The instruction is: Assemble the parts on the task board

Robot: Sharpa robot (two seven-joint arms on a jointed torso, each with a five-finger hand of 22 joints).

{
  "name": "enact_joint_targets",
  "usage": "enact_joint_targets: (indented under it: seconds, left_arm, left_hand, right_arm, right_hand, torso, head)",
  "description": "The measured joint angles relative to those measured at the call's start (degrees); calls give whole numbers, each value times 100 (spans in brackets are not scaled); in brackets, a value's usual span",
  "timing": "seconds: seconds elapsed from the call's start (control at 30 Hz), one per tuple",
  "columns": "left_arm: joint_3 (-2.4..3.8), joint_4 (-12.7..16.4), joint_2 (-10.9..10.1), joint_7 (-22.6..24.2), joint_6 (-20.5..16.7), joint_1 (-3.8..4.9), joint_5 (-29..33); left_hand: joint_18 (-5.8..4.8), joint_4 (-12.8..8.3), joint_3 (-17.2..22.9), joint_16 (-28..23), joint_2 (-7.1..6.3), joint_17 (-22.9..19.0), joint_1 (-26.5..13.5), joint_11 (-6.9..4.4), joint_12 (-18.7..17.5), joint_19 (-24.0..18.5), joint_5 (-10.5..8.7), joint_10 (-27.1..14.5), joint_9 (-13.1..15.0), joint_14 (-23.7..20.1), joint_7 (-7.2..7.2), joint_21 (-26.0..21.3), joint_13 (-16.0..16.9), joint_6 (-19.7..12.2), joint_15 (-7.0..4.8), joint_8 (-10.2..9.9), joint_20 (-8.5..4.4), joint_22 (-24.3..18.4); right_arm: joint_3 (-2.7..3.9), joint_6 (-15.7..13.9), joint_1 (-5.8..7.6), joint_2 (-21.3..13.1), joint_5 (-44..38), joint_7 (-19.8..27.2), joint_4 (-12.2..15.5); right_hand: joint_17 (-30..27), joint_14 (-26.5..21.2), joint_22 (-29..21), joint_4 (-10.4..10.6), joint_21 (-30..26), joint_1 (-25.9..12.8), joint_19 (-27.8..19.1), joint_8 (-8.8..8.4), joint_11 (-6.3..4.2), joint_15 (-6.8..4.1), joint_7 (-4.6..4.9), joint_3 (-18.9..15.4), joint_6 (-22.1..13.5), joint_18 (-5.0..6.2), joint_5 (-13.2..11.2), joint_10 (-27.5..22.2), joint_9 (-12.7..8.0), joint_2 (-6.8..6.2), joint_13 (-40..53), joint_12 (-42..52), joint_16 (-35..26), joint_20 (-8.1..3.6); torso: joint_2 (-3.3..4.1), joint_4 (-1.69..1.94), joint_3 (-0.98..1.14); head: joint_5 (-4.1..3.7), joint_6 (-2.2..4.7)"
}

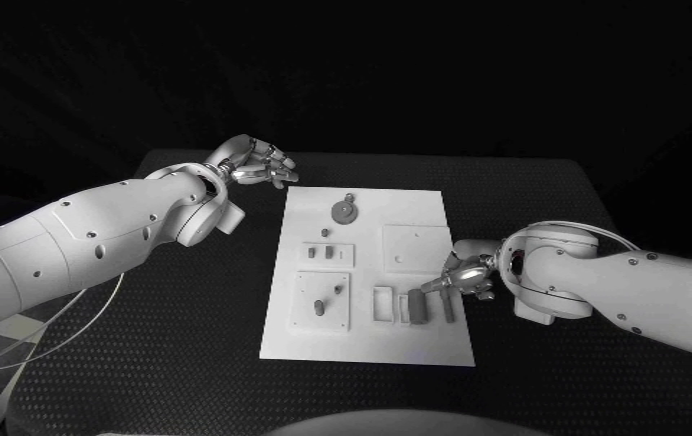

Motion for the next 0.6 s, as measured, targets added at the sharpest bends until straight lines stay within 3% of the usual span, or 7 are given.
enact_joint_targets:
  seconds: [0.2, 0.6]
  left_arm:
    - [-1, 10, 2, -1, 4, 0, 2]
    - [-3, 27, -15, -3, 8, 1, 4]
  left_hand:
    - [1, 11, -11, 0, 23, 7, -23, 20, 0, 0, 0, -20, 0, 0, 0, 0, 5, 0, 0, 0, 0, -6]
    - [0, 11, -11, 0, 23, 13, -23, 20, 0, 0, 0, -21, 1, 0, 0, 0, 10, 0, 0, 0, 0, -5]
  right_arm:
    - [-98, 32, -39, 133, 4, -43, -38]
    - [-136, 34, -228, 440, -31, -56, -241]
  right_hand:
    - [1, 1, 0, 88, 7, -45, -20, 0, -20, 0, 5, 42, 14, 0, 0, 20, 12, -9, 6, 0, 0, -18]
    - [-21, 9, -1, 39, 63, 31, -22, 16, -20, 9, 13, -7, 44, -1, 0, 20, 76, 66, 14, 0, 0, -17]
  torso:
    - [0, 4, -4]
    - [5, 11, -1]
  head:
    - [-22, -8]
    - [-29, -36]
